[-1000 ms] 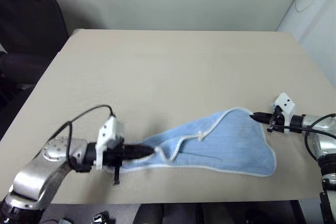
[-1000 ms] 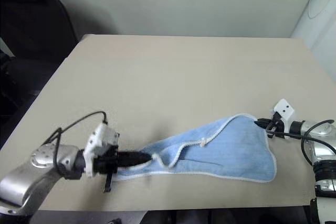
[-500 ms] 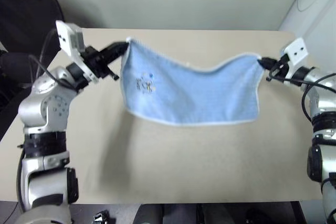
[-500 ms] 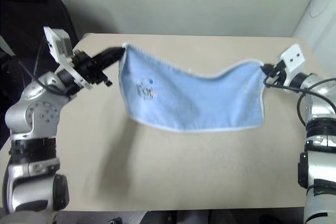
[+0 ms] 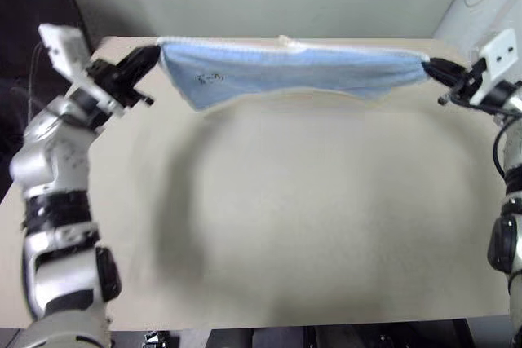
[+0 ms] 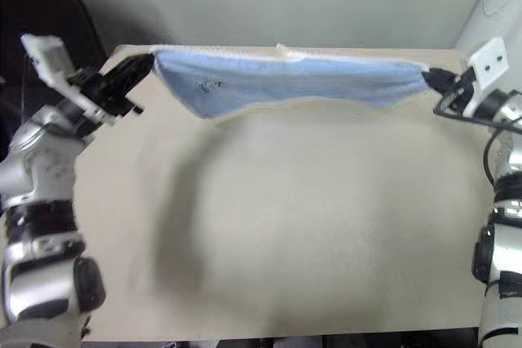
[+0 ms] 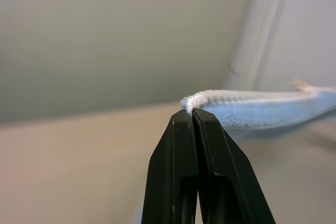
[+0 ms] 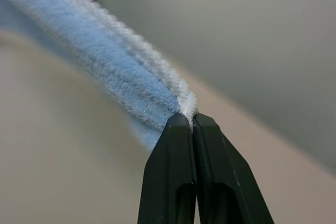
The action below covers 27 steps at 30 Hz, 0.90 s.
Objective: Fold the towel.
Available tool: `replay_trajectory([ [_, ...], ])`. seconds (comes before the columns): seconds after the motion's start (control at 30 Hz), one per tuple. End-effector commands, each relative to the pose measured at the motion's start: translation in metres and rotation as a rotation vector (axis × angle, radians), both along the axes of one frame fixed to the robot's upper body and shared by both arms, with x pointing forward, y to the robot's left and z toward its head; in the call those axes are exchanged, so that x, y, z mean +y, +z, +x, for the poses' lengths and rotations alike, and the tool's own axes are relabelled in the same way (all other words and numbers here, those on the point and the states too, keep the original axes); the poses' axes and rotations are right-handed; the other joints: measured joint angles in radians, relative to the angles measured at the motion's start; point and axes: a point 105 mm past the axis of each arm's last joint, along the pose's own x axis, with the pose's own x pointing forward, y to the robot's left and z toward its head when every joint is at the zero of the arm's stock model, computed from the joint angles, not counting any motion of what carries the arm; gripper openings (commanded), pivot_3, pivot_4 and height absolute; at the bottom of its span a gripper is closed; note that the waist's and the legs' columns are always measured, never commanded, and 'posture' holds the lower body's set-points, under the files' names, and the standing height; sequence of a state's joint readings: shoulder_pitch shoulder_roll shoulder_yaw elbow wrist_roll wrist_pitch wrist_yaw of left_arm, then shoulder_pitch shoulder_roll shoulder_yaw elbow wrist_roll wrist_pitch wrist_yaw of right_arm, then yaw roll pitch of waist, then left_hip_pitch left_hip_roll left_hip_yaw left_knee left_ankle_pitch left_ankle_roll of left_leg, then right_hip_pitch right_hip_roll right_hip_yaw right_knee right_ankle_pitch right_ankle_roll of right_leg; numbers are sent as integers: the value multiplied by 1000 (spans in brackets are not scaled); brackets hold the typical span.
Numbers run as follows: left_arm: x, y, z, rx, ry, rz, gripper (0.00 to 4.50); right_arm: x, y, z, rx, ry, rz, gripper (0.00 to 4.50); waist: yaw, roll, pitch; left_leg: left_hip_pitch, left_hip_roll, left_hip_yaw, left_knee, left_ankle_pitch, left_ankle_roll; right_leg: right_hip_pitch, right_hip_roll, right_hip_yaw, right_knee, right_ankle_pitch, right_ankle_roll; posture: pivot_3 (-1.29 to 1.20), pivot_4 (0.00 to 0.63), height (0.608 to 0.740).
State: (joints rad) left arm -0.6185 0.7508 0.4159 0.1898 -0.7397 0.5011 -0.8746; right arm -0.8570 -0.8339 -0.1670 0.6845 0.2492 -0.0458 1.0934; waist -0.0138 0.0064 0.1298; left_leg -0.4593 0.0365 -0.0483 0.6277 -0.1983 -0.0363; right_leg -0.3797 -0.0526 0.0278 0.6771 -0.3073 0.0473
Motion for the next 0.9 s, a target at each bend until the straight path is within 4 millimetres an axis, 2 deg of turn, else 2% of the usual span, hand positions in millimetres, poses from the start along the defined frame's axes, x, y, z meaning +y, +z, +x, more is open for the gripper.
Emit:
replay_trajectory([
  [0.03, -1, -18, -43, 69, -110, 79, 35, 1, -13, -36, 141, 141, -12, 0, 0, 0, 0, 0, 0, 0, 0, 0, 0, 0, 0, 0, 0, 0, 0, 0, 150, 740],
  [0.2, -8, -58, -74, 234, -199, 146, 35, 2, -66, -65, 406, 231, -85, 0, 4, 0, 0, 3, 1, -2, 2, 1, 0, 6, 0, 2, -1, -2, 3, 0, 150, 740],
  [0.3, -14, -76, -87, 325, -246, 172, 35, 2, -78, -71, 483, 258, -115, 0, 2, -1, 1, 19, 1, -2, 1, 1, 9, 21, 0, 2, 2, -1, 2, 0, 150, 740],
  [0.37, -16, -84, -92, 362, -254, 187, 35, 3, -81, -73, 503, 274, -126, 0, 3, -1, 1, 28, 1, -2, -1, 0, 12, 27, -1, 2, 4, -5, -8, 0, 150, 740],
  [0.47, -11, -85, -81, 351, -172, 153, 35, 8, -77, -59, 443, 247, -133, 0, 4, -1, 1, 39, 1, -2, -1, 1, 11, 37, 0, 2, 4, -6, -12, 0, 150, 740],
  [0.53, -5, -81, -68, 298, -93, 144, 35, 11, -74, -46, 399, 211, -138, 0, 5, -1, 1, 41, 0, -2, -1, 1, 11, 38, 0, 2, 5, -6, -12, 0, 150, 740],
  [0.63, 10, -75, -42, 273, 38, 79, 35, 11, -73, -21, 328, 122, -175, 0, 7, -1, 1, 41, 0, -2, 1, 1, 11, 38, 0, 2, 7, -4, -9, 0, 150, 740],
  [0.67, 13, -74, -36, 269, 65, 74, 35, 10, -74, -12, 305, 86, -191, 0, 8, -1, 1, 40, 1, -2, 0, 1, 10, 37, 0, 2, 7, -2, -4, 0, 150, 740],
  [0.73, 19, -75, -21, 257, 126, 90, 35, 12, -77, 3, 278, 28, -222, 0, 8, -1, 1, 38, 0, -3, -1, 1, 9, 35, 0, 2, 6, -1, -4, 0, 150, 740],
  [0.9, 28, -89, 11, 281, 241, 142, 35, 23, -87, 27, 263, -27, -245, 0, 8, -1, 1, 27, 1, -3, -1, 4, 1, 24, 1, 2, 5, -1, -4, 0, 150, 740],
])
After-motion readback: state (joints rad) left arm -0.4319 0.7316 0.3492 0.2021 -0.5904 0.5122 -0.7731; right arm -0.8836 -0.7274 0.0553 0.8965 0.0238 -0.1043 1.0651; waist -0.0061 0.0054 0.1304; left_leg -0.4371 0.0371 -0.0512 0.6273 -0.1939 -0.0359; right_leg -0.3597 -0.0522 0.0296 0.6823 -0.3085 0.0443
